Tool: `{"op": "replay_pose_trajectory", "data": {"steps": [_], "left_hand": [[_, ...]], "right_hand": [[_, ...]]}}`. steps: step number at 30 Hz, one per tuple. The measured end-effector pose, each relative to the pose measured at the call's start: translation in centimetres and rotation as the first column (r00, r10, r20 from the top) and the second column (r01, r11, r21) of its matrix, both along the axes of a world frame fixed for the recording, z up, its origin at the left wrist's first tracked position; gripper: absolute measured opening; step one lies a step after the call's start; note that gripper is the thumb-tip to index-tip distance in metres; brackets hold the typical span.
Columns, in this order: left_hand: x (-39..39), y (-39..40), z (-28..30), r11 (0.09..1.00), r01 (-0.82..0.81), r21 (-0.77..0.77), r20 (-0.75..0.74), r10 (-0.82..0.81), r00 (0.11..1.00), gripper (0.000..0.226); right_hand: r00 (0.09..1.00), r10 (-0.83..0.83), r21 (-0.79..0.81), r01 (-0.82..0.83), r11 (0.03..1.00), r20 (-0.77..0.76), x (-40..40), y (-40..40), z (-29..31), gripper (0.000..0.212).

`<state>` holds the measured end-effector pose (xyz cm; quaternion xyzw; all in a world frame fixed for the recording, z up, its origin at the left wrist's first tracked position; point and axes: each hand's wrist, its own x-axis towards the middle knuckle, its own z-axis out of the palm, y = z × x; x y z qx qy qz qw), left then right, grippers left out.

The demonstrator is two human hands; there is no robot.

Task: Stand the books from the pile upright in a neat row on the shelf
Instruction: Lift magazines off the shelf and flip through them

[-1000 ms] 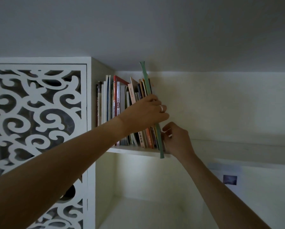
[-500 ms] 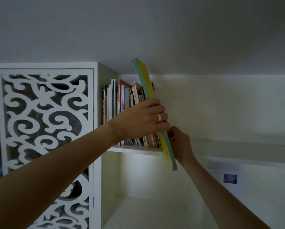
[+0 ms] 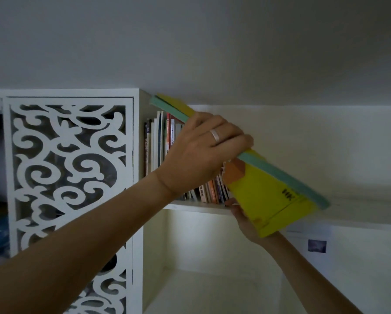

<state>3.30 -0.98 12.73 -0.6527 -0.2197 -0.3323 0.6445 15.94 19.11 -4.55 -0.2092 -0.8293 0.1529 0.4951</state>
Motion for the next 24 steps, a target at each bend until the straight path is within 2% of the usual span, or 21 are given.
{"op": "replay_pose_trajectory", "data": {"steps": [3,5,6,8,10,11,13,15,16,17,18,20,22,24], "left_hand": [[1.0,-0.2,0.1,0.99,0.124,-0.07,0.223,-0.105,0.969,0.018],[1.5,-0.4,0.3,0.968,0.228,-0.106,0.402,-0.168,0.9,0.022],[1.5,-0.3,0.4,0.953,0.274,-0.127,0.487,-0.181,0.854,0.022],[1.4,0.0,0.5,0.923,0.348,-0.163,0.637,-0.17,0.752,0.02],[1.4,0.4,0.4,0.886,0.415,-0.206,0.769,-0.116,0.629,0.017],[1.3,0.8,0.3,0.859,0.456,-0.231,0.837,-0.063,0.543,0.015],[0.9,1.9,-0.2,0.774,0.588,-0.236,0.95,0.055,0.309,0.016],[0.5,3.0,-1.1,0.649,0.75,-0.129,0.986,0.162,0.03,0.012],[0.5,3.5,-1.7,0.598,0.8,-0.06,0.974,0.211,-0.084,0.012],[0.4,3.8,-2.1,0.565,0.825,-0.006,0.956,0.246,-0.162,0.011],[0.3,4.1,-2.5,0.553,0.833,0.023,0.944,0.262,-0.2,0.008],[0.0,4.6,-2.9,0.534,0.845,0.034,0.944,0.262,-0.203,0.009],[0.1,4.8,-2.8,0.509,0.861,0.005,0.951,0.264,-0.162,0.013],[0.2,5.2,-2.5,0.523,0.848,-0.089,0.952,0.296,-0.083,0.016]], "right_hand": [[0.995,0.052,0.042,-0.056,0.998,0.09,0.8,-3.2,1.5,0.068],[0.994,0.092,0.082,-0.097,0.992,0.065,1.0,-4.6,2.1,0.075],[0.989,0.143,0.09,-0.147,0.985,0.044,1.1,-5.0,1.9,0.07],[0.977,0.212,0.014,-0.212,0.977,-0.003,1.3,-6.3,1.3,0.046],[0.952,0.233,-0.075,-0.251,0.965,-0.196,1.4,-7.3,1.0,0.027],[0.934,0.193,-0.081,-0.227,0.971,-0.3,1.6,-7.6,1.1,0.031],[0.903,0.077,-0.136,-0.147,0.98,-0.422,1.8,-7.7,1.5,0.035],[0.895,-0.03,-0.254,-0.093,0.963,-0.444,2.3,-7.6,2.3,0.019],[0.887,-0.086,-0.305,-0.064,0.95,-0.454,2.7,-7.6,2.8,0.014],[0.865,-0.142,-0.339,-0.035,0.94,-0.482,3.2,-7.4,3.2,0.015],[0.83,-0.195,-0.363,-0.009,0.932,-0.522,3.8,-7.4,3.5,0.017],[0.766,-0.263,-0.359,0.045,0.932,-0.587,5.5,-7.2,4.0,0.014],[0.773,-0.287,-0.243,0.177,0.954,-0.565,6.7,-6.8,4.3,0.002],[0.77,-0.327,-0.098,0.33,0.939,-0.548,7.3,-6.2,4.2,0.009]]}}
